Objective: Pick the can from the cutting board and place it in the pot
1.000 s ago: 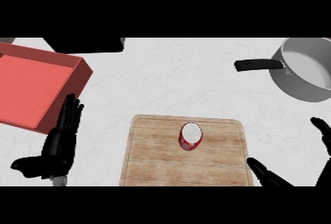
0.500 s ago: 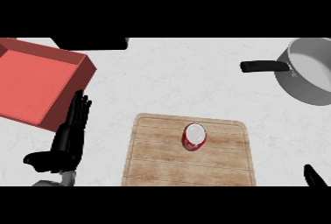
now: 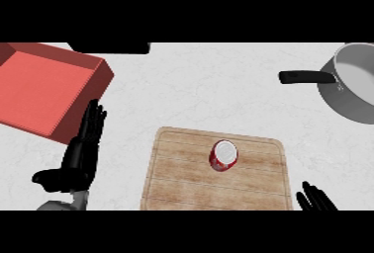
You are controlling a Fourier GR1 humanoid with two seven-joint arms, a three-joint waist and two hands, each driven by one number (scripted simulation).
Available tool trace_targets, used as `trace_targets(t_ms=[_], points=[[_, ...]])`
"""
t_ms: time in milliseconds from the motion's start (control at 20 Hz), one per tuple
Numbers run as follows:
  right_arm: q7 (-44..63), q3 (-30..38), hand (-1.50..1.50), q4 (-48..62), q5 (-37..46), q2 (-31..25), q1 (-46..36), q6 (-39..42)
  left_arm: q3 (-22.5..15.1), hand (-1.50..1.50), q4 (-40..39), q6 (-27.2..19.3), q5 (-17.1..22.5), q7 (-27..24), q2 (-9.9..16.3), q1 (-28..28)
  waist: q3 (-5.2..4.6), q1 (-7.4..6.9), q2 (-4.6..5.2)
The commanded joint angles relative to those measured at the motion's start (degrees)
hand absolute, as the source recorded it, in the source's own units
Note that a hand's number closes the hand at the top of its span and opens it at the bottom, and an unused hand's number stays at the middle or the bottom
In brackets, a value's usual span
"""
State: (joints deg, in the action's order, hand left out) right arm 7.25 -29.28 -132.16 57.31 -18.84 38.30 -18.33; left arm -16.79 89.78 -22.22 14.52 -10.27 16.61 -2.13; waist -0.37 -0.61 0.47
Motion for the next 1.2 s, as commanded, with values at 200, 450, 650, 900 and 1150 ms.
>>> trace_targets(t_ms=[200,450,650,900,1150], points=[[22.3,-12.4,-1.50,4.7,18.7,16.3,-18.0,18.7,-1.4,0.00,-0.2,-0.8,-1.9,0.8,-2.4,0.1,0.24,-0.28,-0.27],[31.5,-10.6,-1.50,12.8,18.0,18.6,-26.1,23.7,1.7,0.00,-2.6,0.8,-1.4,-0.1,-2.3,-1.0,0.32,0.26,-0.30],[31.3,-9.8,-1.50,14.6,14.9,18.8,-27.2,23.6,1.0,0.00,-0.2,1.6,-3.7,1.4,-4.1,0.9,0.37,0.58,-0.49],[30.5,-5.2,-1.50,22.7,10.7,18.8,-34.3,21.5,7.0,0.00,-1.5,7.1,-0.6,-0.9,-1.4,2.2,0.37,0.40,-0.43],[27.7,-4.7,-1.50,28.0,11.8,18.6,-33.0,16.4,3.8,0.00,0.7,4.3,-6.1,1.4,-5.9,1.9,0.38,0.56,-0.48]])
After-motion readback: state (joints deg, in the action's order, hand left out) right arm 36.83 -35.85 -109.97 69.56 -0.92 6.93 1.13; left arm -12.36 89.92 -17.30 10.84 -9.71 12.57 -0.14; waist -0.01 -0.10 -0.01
